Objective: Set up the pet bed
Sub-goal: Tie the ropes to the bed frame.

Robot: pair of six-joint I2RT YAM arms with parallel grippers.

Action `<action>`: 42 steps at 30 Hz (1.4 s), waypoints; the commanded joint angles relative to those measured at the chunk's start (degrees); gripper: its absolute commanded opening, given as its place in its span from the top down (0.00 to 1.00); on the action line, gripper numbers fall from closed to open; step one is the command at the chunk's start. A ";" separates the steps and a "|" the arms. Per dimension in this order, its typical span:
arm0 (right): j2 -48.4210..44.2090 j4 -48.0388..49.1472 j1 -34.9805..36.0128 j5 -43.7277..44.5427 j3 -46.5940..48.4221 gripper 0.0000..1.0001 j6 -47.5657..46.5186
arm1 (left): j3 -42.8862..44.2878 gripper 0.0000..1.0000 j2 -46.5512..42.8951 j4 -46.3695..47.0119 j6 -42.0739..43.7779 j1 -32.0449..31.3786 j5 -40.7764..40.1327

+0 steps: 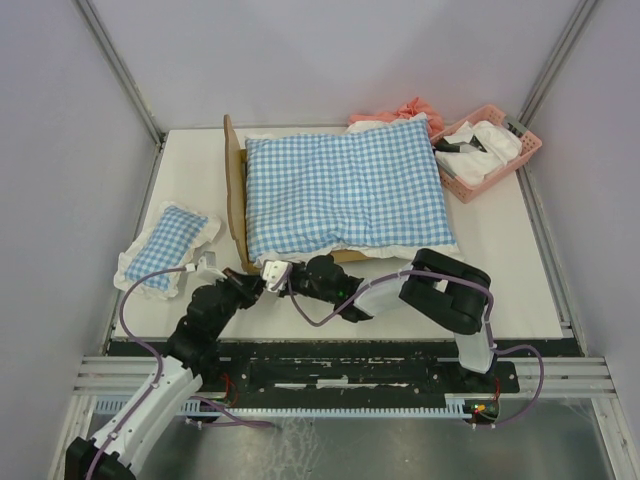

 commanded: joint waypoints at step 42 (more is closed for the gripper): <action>3.35 1.51 -4.36 -18.35 6.73 0.98 3.25 | 7.05 0.91 -6.04 -10.37 2.04 0.05 2.80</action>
